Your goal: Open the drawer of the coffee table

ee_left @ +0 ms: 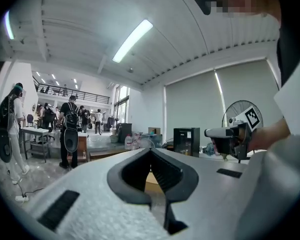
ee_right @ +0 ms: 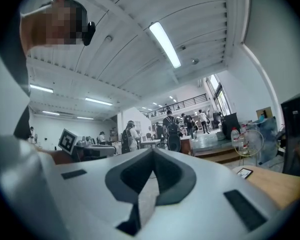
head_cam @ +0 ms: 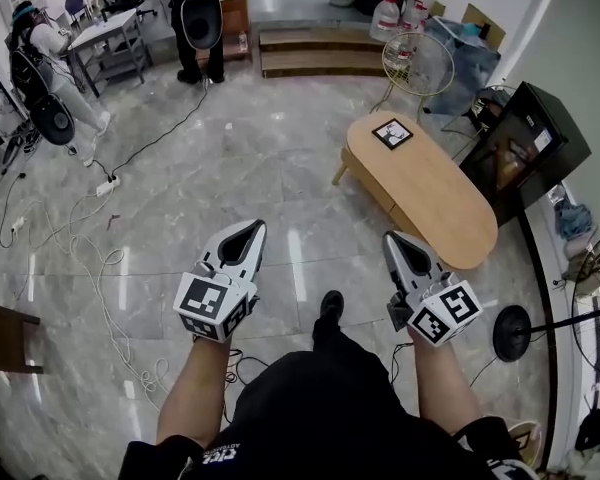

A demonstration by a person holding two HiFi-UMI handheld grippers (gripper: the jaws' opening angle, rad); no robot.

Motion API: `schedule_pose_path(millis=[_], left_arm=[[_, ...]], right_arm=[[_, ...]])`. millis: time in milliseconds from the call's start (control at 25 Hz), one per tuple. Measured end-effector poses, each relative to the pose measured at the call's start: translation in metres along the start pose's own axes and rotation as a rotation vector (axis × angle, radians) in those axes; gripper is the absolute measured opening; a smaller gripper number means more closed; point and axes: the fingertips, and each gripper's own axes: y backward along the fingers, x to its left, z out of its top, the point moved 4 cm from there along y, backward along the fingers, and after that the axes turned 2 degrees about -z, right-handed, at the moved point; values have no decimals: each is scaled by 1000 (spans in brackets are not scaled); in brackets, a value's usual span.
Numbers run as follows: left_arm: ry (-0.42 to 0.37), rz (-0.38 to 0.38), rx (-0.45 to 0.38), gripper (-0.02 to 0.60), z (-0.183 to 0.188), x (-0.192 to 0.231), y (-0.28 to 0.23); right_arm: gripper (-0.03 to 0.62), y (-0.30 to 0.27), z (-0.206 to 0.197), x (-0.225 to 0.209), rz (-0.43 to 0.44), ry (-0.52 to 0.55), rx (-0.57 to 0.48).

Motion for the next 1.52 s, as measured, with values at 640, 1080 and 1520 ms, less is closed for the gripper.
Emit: schedule_pose_path(millis=[640,1080,1520], left_arm=[[-24,-99,15,1,3,45,-225],[-29,-269,95,2,1,50,-334],[25,-440,130,2,-24,105,-435]], right_arm=[[5,-128,-19,-203,-19,-89,46],[5,-159,-2,-298,-54,-96,22],[5,-202,1,-359,-233,-62,52]])
